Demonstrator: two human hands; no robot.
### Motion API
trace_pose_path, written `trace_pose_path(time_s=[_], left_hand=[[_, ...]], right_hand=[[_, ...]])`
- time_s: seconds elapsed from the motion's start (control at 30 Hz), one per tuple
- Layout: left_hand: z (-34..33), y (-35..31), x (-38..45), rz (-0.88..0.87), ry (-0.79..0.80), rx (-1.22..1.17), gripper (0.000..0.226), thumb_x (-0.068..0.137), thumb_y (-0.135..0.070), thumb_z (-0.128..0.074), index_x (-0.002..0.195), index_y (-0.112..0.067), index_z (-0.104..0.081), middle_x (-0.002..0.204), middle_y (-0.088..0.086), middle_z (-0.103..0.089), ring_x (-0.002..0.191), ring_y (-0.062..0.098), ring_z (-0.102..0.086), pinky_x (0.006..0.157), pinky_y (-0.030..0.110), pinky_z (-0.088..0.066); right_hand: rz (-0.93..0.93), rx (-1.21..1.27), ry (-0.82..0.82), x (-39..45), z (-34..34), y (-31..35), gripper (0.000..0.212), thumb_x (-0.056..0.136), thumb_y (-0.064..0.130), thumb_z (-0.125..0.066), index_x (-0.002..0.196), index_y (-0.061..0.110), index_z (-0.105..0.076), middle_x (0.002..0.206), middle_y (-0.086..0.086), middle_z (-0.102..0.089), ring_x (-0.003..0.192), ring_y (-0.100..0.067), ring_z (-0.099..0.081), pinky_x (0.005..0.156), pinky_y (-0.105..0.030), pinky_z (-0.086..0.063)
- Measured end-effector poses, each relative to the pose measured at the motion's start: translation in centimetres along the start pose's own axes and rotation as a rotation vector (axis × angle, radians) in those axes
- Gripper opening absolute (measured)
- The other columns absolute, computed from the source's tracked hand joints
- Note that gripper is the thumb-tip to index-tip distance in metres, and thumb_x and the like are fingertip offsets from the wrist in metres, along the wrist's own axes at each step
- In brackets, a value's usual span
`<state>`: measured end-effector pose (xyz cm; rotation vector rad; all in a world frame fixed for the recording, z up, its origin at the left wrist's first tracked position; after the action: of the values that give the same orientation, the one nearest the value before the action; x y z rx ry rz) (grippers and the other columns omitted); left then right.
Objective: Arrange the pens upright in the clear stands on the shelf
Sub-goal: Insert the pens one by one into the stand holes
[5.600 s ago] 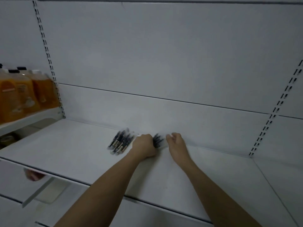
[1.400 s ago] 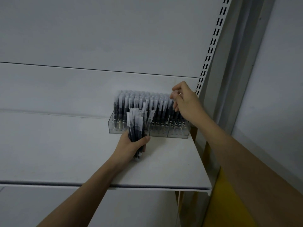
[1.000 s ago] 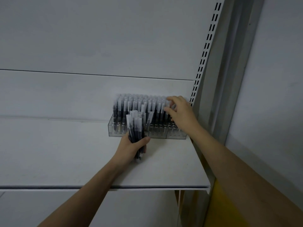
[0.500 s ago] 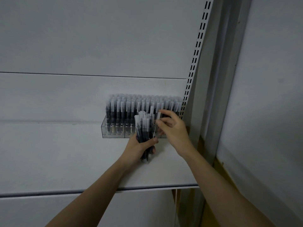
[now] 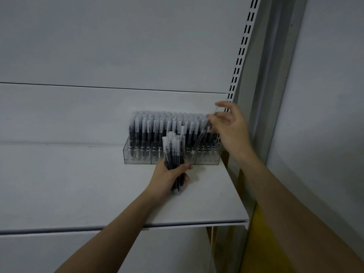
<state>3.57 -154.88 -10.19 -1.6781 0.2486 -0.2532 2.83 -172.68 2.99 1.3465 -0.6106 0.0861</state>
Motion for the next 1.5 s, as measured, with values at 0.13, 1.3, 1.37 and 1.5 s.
trace_pose_path(time_s=[0.13, 1.3, 1.37, 1.5], left_hand=[[0.2, 0.0, 0.0, 0.005, -0.017, -0.016, 0.024, 0.094, -0.005, -0.063, 0.110, 0.012, -0.059, 0.066, 0.005, -0.067, 0.044, 0.017, -0.057, 0.039, 0.022, -0.043], [-1.0, 0.4, 0.0, 0.020, 0.127, -0.047, 0.017, 0.093, -0.002, -0.062, 0.109, 0.002, -0.062, 0.082, 0.025, -0.070, 0.068, 0.036, -0.068, 0.058, 0.037, -0.055], [-1.1, 0.4, 0.0, 0.025, 0.127, -0.046, 0.019, 0.094, -0.002, -0.062, 0.112, 0.003, -0.061, 0.083, 0.023, -0.072, 0.066, 0.034, -0.069, 0.055, 0.034, -0.054], [-0.9, 0.6, 0.0, 0.023, 0.097, -0.062, 0.018, 0.093, -0.002, -0.063, 0.110, 0.003, -0.061, 0.086, 0.027, -0.072, 0.066, 0.034, -0.071, 0.057, 0.034, -0.057]], right_hand=[[0.114, -0.152, -0.024, 1.5, 0.3, 1.4, 0.024, 0.098, 0.020, -0.062, 0.117, 0.031, -0.055, 0.101, 0.002, -0.066, 0.088, -0.013, -0.067, 0.076, -0.026, -0.059], [-0.303, 0.173, 0.109, -8.4, -4.9, -10.6, 0.016, 0.094, 0.024, -0.065, 0.108, 0.017, -0.069, 0.099, -0.008, -0.072, 0.093, -0.030, -0.069, 0.079, -0.043, -0.060], [-0.337, 0.208, 0.109, -8.4, -4.8, -10.9, 0.014, 0.093, 0.020, -0.066, 0.106, 0.016, -0.071, 0.099, -0.010, -0.073, 0.092, -0.030, -0.070, 0.081, -0.045, -0.060], [-0.345, 0.255, 0.010, -8.2, -4.0, -11.3, 0.005, 0.089, 0.018, -0.071, 0.094, 0.019, -0.069, 0.096, -0.009, -0.073, 0.091, -0.028, -0.068, 0.087, -0.047, -0.057]])
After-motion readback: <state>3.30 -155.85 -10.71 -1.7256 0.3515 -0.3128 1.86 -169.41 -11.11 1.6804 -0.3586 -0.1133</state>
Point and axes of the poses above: each hand's wrist, its own x-axis towards the middle knuckle, its own z-axis out of the back of the hand, y = z × x, the point moved 9 cm from there along x, towards the middle knuckle
